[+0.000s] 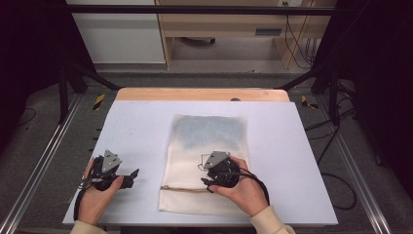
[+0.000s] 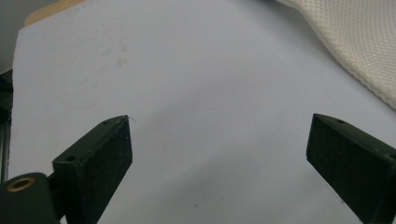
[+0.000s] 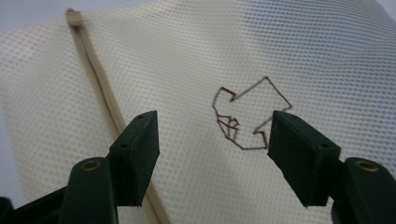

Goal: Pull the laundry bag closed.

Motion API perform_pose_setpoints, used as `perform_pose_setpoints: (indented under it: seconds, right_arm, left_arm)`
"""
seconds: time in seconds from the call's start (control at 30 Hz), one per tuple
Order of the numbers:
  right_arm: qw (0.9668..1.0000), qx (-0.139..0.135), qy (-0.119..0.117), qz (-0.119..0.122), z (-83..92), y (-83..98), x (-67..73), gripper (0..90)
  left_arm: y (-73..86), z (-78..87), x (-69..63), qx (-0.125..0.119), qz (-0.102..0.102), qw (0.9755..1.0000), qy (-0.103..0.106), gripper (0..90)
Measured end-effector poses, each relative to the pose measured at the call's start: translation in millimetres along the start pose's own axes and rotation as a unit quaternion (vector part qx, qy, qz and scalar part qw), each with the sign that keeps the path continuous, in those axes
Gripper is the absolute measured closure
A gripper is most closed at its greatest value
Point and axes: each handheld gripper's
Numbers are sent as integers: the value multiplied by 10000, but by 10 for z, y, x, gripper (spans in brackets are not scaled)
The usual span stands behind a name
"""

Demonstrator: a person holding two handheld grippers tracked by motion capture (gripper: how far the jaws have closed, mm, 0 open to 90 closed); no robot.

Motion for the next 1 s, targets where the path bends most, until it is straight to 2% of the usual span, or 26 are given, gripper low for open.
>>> perform_pose_setpoints:
  seconds: [0.07, 0.1, 0.17, 0.23, 0.3, 0.43, 0.5, 0.53, 0.6, 0.7, 0.73, 0.77, 0.8, 0.93, 1.0]
  right_arm:
    - [9999, -21, -115, 38, -52, -35, 36, 342]
    - [9999, -20, -138, 62, -79, -50, 53, 345]
    - [9998, 13, -163, 100, -100, -67, 70, 345]
    - [9996, 80, -220, 177, -154, -110, 127, 350]
    - [9993, 163, -266, 205, -198, -128, 148, 358]
    - [9988, 105, -399, 264, -251, -171, 186, 413]
    - [9986, 108, -432, 273, -253, -184, 209, 431]
    - [9978, 97, -556, 351, -270, -214, 258, 467]
    - [9970, 84, -622, 455, -289, -243, 293, 503]
    - [9964, 70, -697, 475, -317, -278, 328, 520]
    - [9960, 45, -792, 407, -350, -321, 362, 544]
    - [9960, 45, -792, 407, -350, -321, 362, 544]
    - [9951, 14, -893, 427, -375, -372, 401, 571]
    - [9930, -11, -1075, 495, -434, -462, 456, 607]
    - [9918, -13, -1150, 552, -463, -502, 480, 636]
  left_arm:
    - [1, -53, 31, 166, 9, 9997, -166, 68]
    - [-6, -67, 51, 160, 6, 9996, -248, 68]
    - [-13, -76, 67, 115, 25, 9996, -256, 68]
    - [-16, -100, 65, 92, -33, 9999, -88, 68]
    - [-26, -105, 51, 71, -92, 9999, -48, 68]
    - [-54, -93, 52, -60, -91, 9999, 12, 68]
    - [-54, -94, 53, -75, -64, 9999, 48, 68]
    - [-55, -88, 57, -102, -6, 9999, 102, 68]
    - [-57, -80, 57, -113, -9, 9999, 103, 68]
    - [-59, -77, 55, -113, 23, 9998, 184, 68]
    - [-63, -72, 49, -107, 11, 9997, 228, 68]
    - [-63, -72, 49, -107, 11, 9997, 228, 68]
    - [-65, -65, 46, -89, 5, 9996, 268, 69]
    - [-59, -62, 60, -189, 196, 9985, 478, 70]
    - [-60, -56, 69, -202, 194, 9984, 482, 70]
Point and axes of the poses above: each handheld gripper's, and its own axes: z roughly backward along the jaws, y roughly out of its underside, x roughly to its left, and after that the axes turned 1 degree about -x, right-handed
